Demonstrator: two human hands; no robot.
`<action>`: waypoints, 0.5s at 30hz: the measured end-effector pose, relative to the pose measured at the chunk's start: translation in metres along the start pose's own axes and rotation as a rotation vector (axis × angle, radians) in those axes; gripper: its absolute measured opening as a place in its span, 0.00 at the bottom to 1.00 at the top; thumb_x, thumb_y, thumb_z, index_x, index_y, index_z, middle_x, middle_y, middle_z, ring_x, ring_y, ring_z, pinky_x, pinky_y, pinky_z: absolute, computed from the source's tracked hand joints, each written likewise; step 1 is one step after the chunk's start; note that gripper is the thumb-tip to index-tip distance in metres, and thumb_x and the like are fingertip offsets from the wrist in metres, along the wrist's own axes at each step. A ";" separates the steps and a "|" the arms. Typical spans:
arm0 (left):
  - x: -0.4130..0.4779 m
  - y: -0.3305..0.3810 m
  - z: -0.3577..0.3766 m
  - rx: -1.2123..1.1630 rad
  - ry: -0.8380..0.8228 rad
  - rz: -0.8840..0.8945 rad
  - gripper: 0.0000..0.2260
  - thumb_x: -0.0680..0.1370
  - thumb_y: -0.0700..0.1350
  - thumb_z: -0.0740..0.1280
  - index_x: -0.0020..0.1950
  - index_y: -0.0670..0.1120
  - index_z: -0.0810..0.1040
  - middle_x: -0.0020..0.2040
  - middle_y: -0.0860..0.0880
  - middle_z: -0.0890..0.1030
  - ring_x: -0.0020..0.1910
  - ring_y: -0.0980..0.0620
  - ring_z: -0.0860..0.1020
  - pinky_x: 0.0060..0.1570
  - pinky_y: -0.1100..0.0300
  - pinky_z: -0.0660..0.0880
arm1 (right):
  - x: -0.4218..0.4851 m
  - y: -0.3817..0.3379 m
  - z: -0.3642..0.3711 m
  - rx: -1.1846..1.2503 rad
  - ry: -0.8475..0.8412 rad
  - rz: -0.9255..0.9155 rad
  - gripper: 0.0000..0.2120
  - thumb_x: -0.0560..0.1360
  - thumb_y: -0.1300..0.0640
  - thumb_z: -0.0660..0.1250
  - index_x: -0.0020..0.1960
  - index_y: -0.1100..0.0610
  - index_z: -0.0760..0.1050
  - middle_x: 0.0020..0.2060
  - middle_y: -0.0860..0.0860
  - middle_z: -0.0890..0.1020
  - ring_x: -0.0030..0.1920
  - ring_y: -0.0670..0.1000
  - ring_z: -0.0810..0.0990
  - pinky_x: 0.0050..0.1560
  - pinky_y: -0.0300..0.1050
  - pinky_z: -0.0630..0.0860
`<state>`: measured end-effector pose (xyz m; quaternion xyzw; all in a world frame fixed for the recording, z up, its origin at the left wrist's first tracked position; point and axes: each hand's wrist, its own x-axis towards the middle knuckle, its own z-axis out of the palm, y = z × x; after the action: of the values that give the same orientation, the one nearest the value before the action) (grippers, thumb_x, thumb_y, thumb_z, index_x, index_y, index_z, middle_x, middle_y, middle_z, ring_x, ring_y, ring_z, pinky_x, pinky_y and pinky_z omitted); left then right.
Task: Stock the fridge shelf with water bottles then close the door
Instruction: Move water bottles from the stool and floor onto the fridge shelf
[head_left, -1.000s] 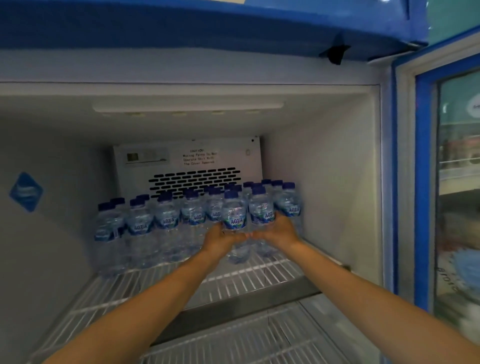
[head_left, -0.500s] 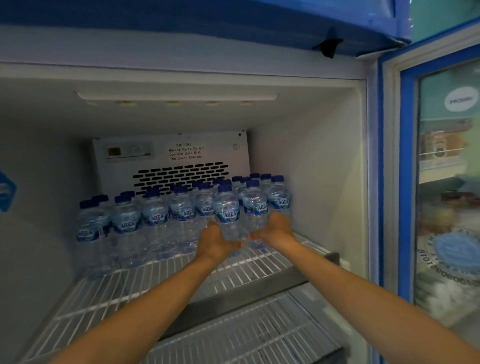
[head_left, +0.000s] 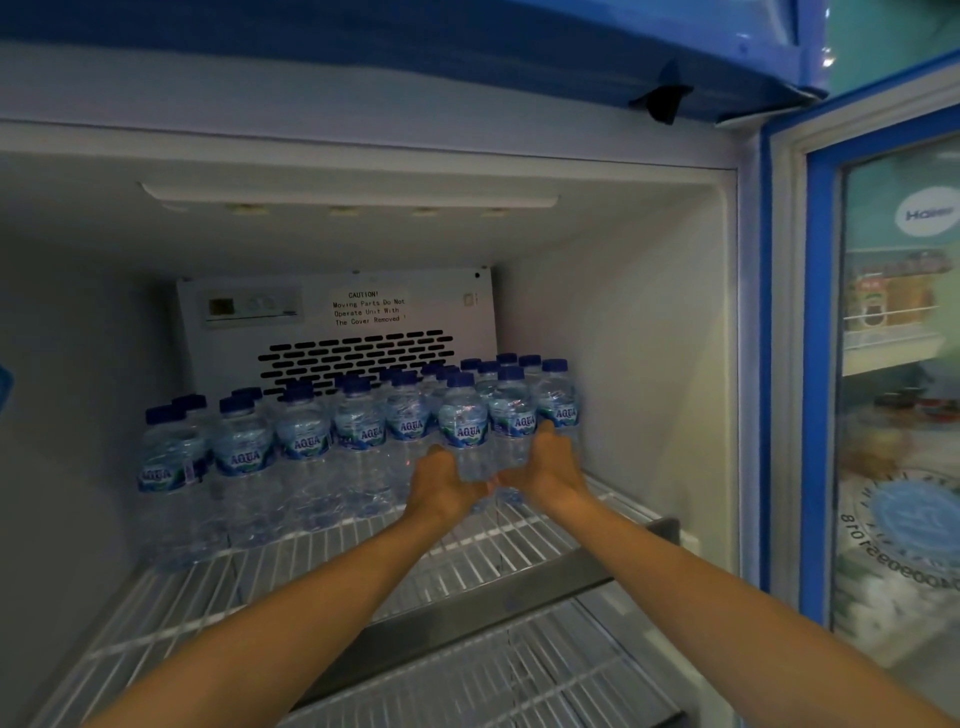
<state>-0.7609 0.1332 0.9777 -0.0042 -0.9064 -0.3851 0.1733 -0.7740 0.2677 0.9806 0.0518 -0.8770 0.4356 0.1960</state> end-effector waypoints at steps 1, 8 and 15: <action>-0.001 0.000 0.001 0.010 -0.002 0.011 0.30 0.69 0.51 0.76 0.62 0.36 0.70 0.56 0.42 0.79 0.54 0.46 0.78 0.46 0.59 0.75 | 0.001 0.000 0.001 -0.008 0.000 -0.002 0.35 0.63 0.55 0.81 0.64 0.63 0.68 0.56 0.56 0.81 0.55 0.54 0.80 0.53 0.44 0.78; -0.005 0.006 -0.001 0.026 -0.017 0.015 0.31 0.70 0.51 0.75 0.64 0.36 0.67 0.56 0.41 0.78 0.54 0.45 0.77 0.46 0.57 0.75 | 0.004 0.002 0.002 -0.016 -0.004 -0.008 0.36 0.63 0.57 0.81 0.65 0.63 0.66 0.56 0.57 0.79 0.57 0.56 0.80 0.57 0.52 0.78; -0.006 0.005 0.002 0.016 0.003 0.017 0.35 0.71 0.51 0.74 0.68 0.35 0.62 0.58 0.40 0.77 0.55 0.45 0.77 0.45 0.59 0.74 | 0.003 0.002 0.002 -0.072 0.007 -0.009 0.34 0.66 0.58 0.79 0.64 0.63 0.64 0.57 0.60 0.78 0.56 0.57 0.79 0.57 0.53 0.78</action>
<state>-0.7554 0.1390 0.9777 -0.0101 -0.9092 -0.3762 0.1781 -0.7781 0.2678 0.9799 0.0471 -0.8912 0.4030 0.2029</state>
